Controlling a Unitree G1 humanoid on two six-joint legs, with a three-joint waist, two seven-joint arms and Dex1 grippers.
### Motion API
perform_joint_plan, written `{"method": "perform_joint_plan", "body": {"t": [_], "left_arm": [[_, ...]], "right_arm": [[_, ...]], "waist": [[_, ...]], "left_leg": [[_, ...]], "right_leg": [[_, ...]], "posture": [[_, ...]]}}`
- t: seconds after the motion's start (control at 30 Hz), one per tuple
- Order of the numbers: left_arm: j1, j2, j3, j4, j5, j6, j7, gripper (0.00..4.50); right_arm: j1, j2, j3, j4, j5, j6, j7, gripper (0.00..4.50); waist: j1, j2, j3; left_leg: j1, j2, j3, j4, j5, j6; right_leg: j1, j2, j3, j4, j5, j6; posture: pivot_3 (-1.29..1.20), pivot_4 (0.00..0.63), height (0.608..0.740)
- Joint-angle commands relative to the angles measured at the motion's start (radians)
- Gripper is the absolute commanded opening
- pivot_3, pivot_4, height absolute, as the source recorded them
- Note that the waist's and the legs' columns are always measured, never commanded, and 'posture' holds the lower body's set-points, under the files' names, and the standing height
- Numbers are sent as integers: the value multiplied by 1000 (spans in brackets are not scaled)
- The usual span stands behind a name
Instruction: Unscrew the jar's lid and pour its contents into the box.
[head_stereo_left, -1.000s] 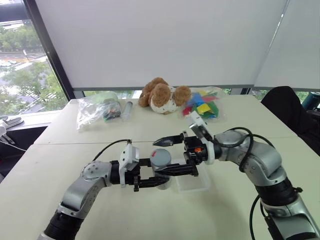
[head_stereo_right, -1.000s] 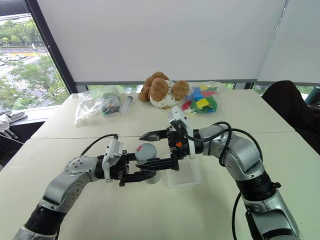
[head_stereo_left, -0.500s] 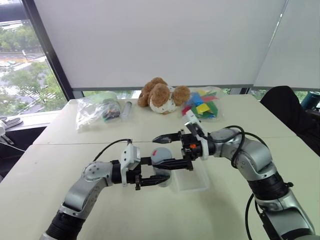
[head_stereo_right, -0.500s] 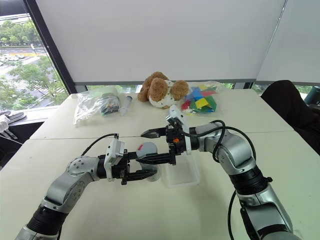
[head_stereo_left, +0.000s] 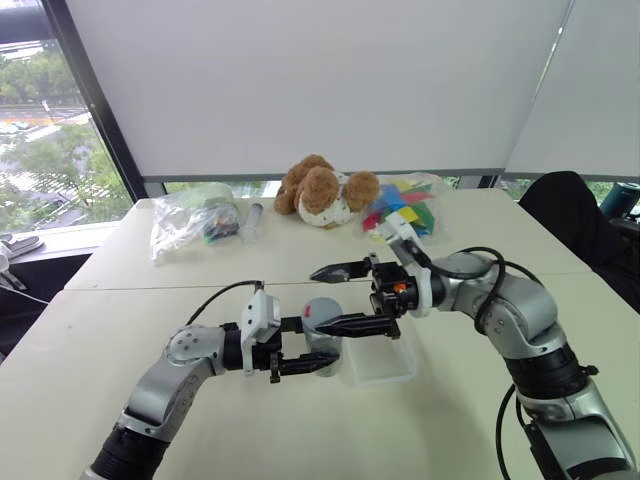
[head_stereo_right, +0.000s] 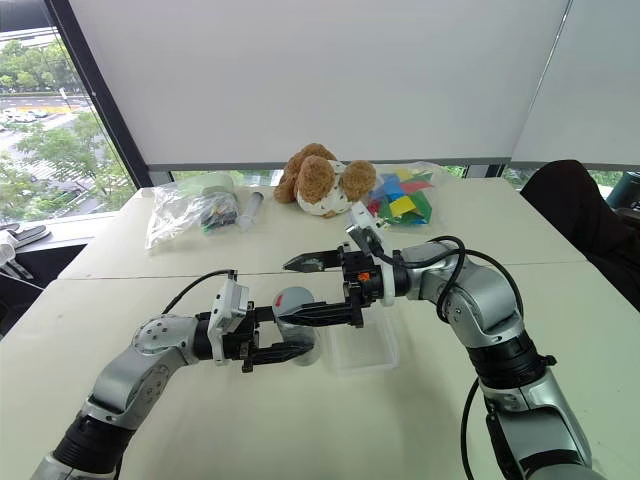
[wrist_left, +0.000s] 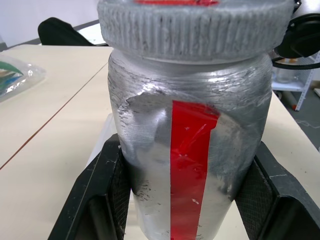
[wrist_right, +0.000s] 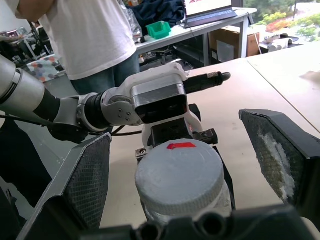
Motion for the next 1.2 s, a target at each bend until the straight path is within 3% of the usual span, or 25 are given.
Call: {"method": "perform_joint_plan", "body": {"t": [0.03, 0.27, 0.37, 0.47, 0.63, 0.83, 0.93, 1.07, 1.2], "left_arm": [[-2, 7, 14, -41, -2, -17, 6, 2469], [12, 8, 13, -63, -5, -6, 18, 2469], [18, 9, 11, -73, -7, -1, 21, 2469], [18, 11, 9, -75, -7, 0, 23, 2469], [15, 14, 12, -74, -9, 1, 23, 2469], [20, 30, 31, -68, -22, -2, 16, 2469], [15, 38, 45, -59, -30, -2, 15, 2469], [16, 50, 67, -56, -44, 0, 14, 2469], [0, 65, 87, -38, -55, 8, 5, 2469]], "right_arm": [[-19, 9, 23, -11, -34, -27, -2, 4465], [-10, 22, 47, -12, -58, -39, 6, 4465], [-12, 29, 42, -10, -56, -38, 5, 3652], [-15, 33, 40, -6, -53, -34, 9, 2302], [-10, 50, 4, -20, 9, -13, 24, 2314], [8, 111, -213, -52, 319, 182, -114, 2314], [59, 96, -314, -57, 367, 182, -196, 2314], [208, 11, -425, -35, 243, 42, -227, 2314], [479, -94, -536, 121, -7, -314, -162, 2314]], "waist": [[0, 0, 0], [0, 0, 0], [0, 0, 0], [0, 0, 0], [0, 0, 0], [1, 0, 0], [5, 0, 0], [10, 0, 0], [21, 0, 0]], "left_leg": [[0, 0, 0, 0, 0, 0], [0, 0, 0, 0, 0, 0], [0, 0, 0, 0, 0, 0], [0, 0, 0, 0, 0, 0], [0, 0, 0, 0, 0, 0], [0, 0, 0, 0, 0, 0], [0, 0, -1, 0, 0, 0], [0, 0, 0, 0, 0, 0], [0, -2, 2, 0, 0, 0]], "right_leg": [[0, 0, 0, 0, 0, 0], [0, 0, 0, 0, 0, 0], [0, 0, 0, 0, 0, 0], [0, 0, 0, 0, 0, 0], [0, 0, 0, 0, 0, 0], [0, -1, 0, 0, 0, 0], [1, -1, 0, 0, 0, 0], [1, -1, 0, -1, 0, 0], [1, 0, 0, -1, 0, 0]], "posture": [[0, 150, 740], [0, 150, 740], [0, 150, 740], [0, 150, 740], [0, 150, 740], [0, 150, 740], [0, 150, 740], [0, 150, 740], [0, 150, 740]]}}
